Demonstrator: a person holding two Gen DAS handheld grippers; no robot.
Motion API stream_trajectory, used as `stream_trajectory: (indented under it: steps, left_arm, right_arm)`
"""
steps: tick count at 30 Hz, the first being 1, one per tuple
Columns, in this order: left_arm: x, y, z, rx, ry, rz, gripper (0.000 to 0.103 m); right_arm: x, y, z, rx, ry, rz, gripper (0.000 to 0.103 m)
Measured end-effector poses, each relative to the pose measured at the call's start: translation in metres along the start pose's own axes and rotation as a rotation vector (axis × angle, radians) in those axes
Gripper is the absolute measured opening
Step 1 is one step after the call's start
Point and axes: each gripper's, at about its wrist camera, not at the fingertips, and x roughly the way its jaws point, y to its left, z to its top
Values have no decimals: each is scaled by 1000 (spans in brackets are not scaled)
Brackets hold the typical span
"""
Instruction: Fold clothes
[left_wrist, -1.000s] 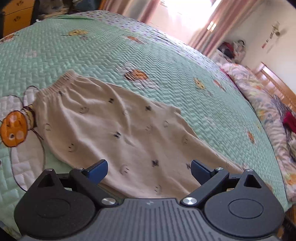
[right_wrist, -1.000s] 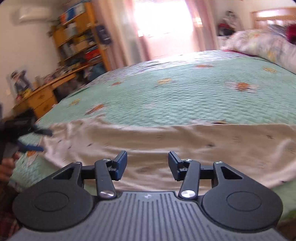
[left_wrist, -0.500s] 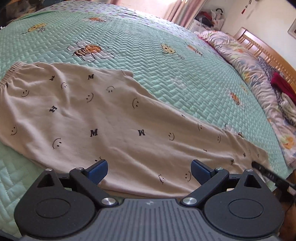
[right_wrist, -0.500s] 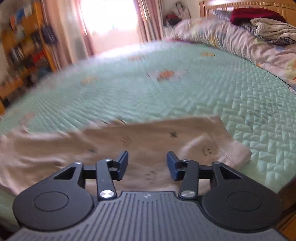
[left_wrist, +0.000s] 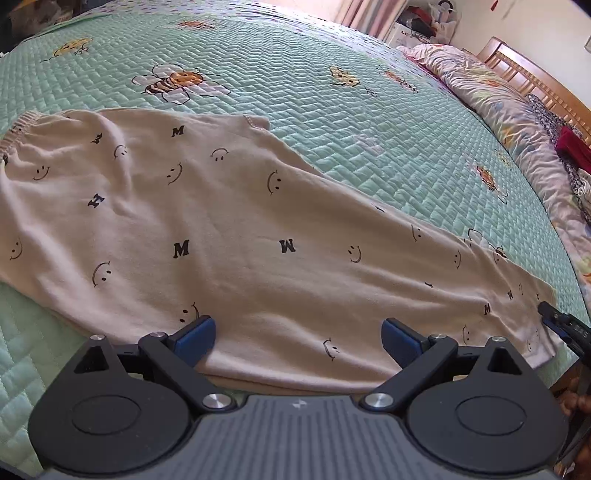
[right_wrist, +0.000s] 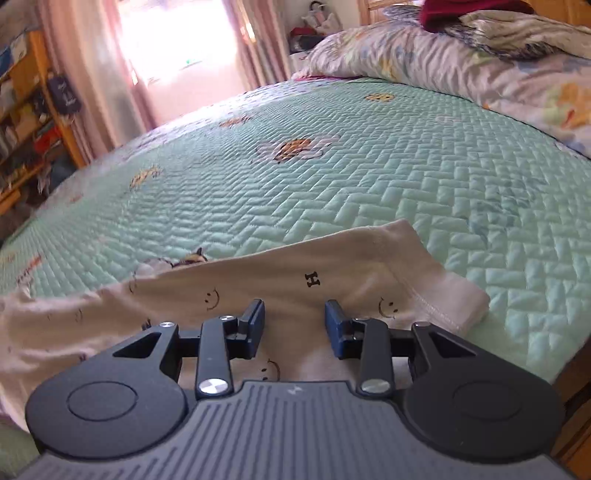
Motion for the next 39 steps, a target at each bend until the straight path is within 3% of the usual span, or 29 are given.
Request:
stream_trajectory:
  steps: [3,5,7,11,14,18,22,26,32,39]
  left_arm:
    - [1,0,0,-1,1,4,97]
    - [2,-3,-1,8,1,18,97]
    - [1,-6,-1,19,-2,30,97]
    - [-18,-1,1,1,-36,17,96]
    - [-45,10,5,-31,-106,24,97]
    - [-75,42,6,-146,-169,78,100]
    - [-81,77,-3,-268,-161,139,100]
    - [-74,100,-10,-354,-130,147,100]
    - [-66,99,-12,-349,-115,150,100]
    - [-58,98,-14,-358,-113,157,100]
  right_arm:
    - [-15,5,-5,-34,-50,16,42]
    - [-7,6,-11,-67,-5,0,49]
    - [0,1,-16,-64,17,-2,48]
    - [-20,-5,-11,-8,-43,53,48]
    - [-46,-22,-9,64,-113,137,48]
    - [-66,-54,-14,183,-95,174,49]
    - [-67,-77,-32,282,-51,169,50]
    - [-53,-86,-44,391,-27,203,54]
    - [-38,-80,-43,444,-43,167,56]
    - [-25,-93,-50,547,-84,198,56]
